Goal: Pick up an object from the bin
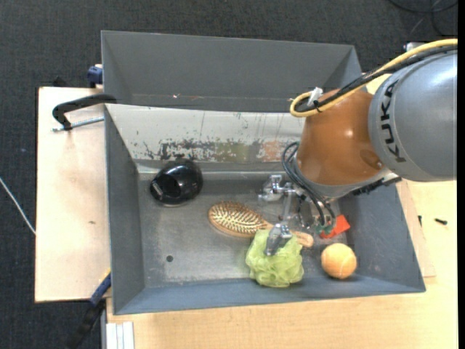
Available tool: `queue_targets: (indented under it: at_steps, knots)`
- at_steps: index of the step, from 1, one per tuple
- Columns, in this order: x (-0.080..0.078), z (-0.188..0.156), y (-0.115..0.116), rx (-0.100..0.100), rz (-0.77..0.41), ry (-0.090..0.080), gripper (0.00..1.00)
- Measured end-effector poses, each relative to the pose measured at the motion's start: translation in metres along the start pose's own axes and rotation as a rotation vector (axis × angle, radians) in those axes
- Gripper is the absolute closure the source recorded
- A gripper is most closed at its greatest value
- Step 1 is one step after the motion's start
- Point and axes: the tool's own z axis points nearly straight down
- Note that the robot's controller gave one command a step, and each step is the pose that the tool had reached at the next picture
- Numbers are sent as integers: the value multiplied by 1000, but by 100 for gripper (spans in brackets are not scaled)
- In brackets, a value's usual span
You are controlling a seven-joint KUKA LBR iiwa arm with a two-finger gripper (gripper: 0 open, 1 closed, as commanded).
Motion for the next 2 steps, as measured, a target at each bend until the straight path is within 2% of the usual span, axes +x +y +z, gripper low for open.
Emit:
queue_targets:
  at_steps: [1, 2]
  knots:
    - [-19, 10, 36, -1, 3, 5, 0]
    - [4, 9, 12, -1, -103, 5, 0]
